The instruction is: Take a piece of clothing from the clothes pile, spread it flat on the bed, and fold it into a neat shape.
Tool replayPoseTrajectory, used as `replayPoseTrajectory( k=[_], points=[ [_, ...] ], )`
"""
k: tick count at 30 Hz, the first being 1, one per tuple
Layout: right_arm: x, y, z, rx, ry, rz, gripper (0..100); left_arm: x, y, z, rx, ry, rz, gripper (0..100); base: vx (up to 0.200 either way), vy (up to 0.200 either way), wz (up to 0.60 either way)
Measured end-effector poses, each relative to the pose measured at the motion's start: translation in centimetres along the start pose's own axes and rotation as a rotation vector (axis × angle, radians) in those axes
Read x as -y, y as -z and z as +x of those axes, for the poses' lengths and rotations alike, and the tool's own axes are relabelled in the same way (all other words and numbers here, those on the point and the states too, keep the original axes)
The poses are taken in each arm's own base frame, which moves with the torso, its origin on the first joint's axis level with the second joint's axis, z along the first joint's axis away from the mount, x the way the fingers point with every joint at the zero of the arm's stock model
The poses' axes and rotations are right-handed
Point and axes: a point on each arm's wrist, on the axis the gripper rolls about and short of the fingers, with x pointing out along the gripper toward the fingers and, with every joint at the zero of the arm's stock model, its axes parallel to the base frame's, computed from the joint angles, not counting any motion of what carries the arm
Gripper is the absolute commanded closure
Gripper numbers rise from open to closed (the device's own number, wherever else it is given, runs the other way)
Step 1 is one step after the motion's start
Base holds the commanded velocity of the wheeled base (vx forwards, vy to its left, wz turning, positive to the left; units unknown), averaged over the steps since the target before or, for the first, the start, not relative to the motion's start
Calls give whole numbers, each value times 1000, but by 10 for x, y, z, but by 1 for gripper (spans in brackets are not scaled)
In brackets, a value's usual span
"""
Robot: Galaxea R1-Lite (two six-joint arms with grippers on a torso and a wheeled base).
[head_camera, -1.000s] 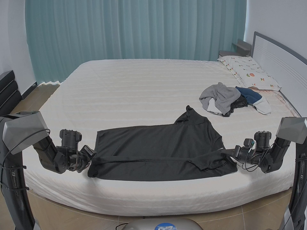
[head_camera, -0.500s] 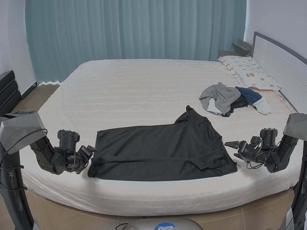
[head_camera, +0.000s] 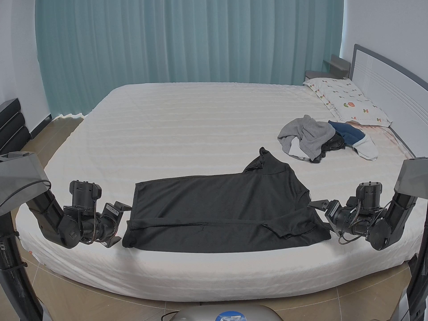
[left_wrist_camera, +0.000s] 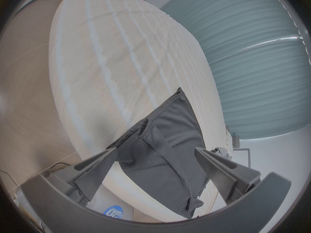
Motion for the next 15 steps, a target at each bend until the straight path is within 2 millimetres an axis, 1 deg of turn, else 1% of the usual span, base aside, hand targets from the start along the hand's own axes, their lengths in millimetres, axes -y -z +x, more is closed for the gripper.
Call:
replayPoseTrajectory(
  k=[4, 10, 15],
  points=[
    [3, -1, 7, 7, -10, -5, 0, -1, 2, -2, 4, 16, 1, 0, 0, 0, 0],
    [13, 2, 7, -7, 18, 11, 0, -2, 3, -3, 10, 38, 5, 0, 0, 0, 0],
    [16, 3, 4, -3, 24, 17, 0, -4, 4, -4, 7, 35, 5, 0, 200, 0, 0]
  ],
)
